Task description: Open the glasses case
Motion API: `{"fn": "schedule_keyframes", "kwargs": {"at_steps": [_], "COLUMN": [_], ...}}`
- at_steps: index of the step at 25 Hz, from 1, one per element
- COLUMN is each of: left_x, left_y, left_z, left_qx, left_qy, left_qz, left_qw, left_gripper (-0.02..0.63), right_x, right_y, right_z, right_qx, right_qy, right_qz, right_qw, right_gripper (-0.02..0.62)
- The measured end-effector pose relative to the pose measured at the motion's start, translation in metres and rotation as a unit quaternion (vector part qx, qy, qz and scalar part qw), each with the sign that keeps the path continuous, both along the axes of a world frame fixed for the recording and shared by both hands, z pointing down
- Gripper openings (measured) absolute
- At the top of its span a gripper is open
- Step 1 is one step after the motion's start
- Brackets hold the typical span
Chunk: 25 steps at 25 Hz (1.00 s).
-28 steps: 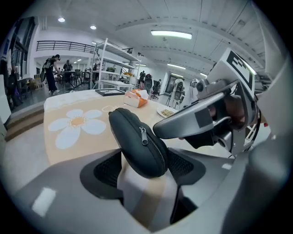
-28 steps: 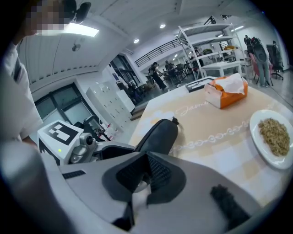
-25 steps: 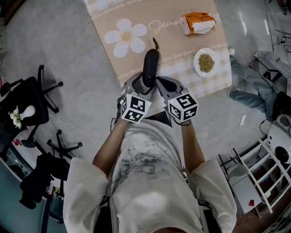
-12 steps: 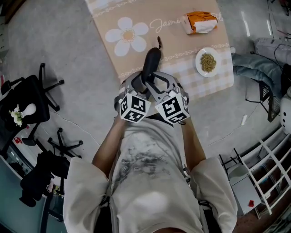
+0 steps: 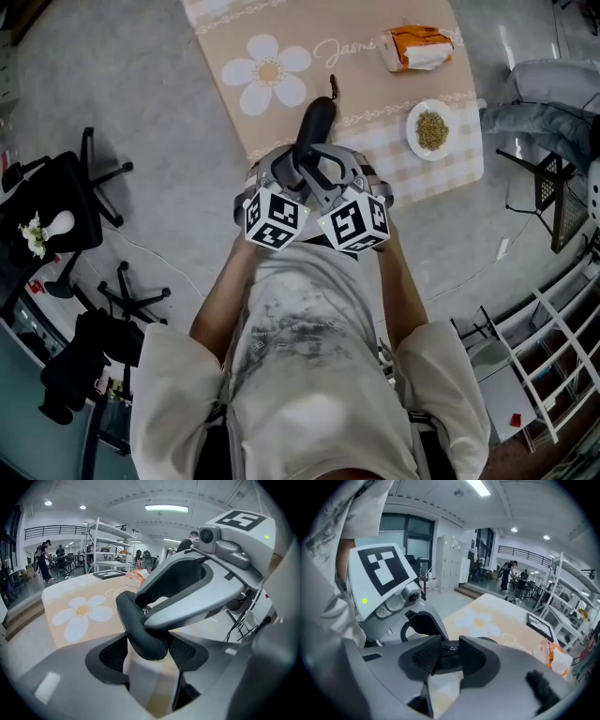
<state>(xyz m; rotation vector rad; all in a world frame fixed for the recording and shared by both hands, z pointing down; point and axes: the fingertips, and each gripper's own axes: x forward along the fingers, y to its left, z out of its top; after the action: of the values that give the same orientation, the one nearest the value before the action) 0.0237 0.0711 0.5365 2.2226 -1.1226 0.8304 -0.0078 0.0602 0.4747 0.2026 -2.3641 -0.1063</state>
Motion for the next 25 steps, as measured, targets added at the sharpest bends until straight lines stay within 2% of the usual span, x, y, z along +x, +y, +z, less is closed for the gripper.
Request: {"fn": "schedule_keyframes", "kwargs": {"at_steps": [3,5,10,14,20,25], "left_x": [-0.001,-0.002,-0.003,-0.005,-0.009,-0.011], "left_y": [0.001,0.002,0.002,0.002,0.004,0.005], "left_z": [0.001,0.001,0.001,0.001,0.003,0.003], "left_qx": [-0.002,-0.003,-0.005,-0.006,-0.012,-0.013], "left_qy": [0.0,0.003,0.015,0.02,0.031,0.032], "left_qz": [0.007,0.01,0.01,0.012,0.01,0.012], "left_qw": [1.0,0.9999,0.9998,0.9997,0.9994,0.9993], "left_gripper": [0.282,0.281,0.281,0.279,0.273,0.272], "right_x": [-0.003,-0.004,-0.007,-0.008,0.001,0.009], "right_y": [0.0,-0.002,-0.003,-0.005,-0.021,-0.028], "right_z": [0.002,0.001,-0.002,-0.004,-0.006,-0.007], "right_qx": [0.002,0.009,0.005,-0.006,-0.029,-0.042], "right_qy": [0.007,0.011,0.01,0.01,0.001,-0.011], "right_qz": [-0.02,-0.024,-0.032,-0.024,0.027,0.042], "right_qw": [1.0,1.0,0.999,1.0,0.999,0.998], "right_gripper": [0.112,0.049,0.015,0.015,0.012,0.014]}}
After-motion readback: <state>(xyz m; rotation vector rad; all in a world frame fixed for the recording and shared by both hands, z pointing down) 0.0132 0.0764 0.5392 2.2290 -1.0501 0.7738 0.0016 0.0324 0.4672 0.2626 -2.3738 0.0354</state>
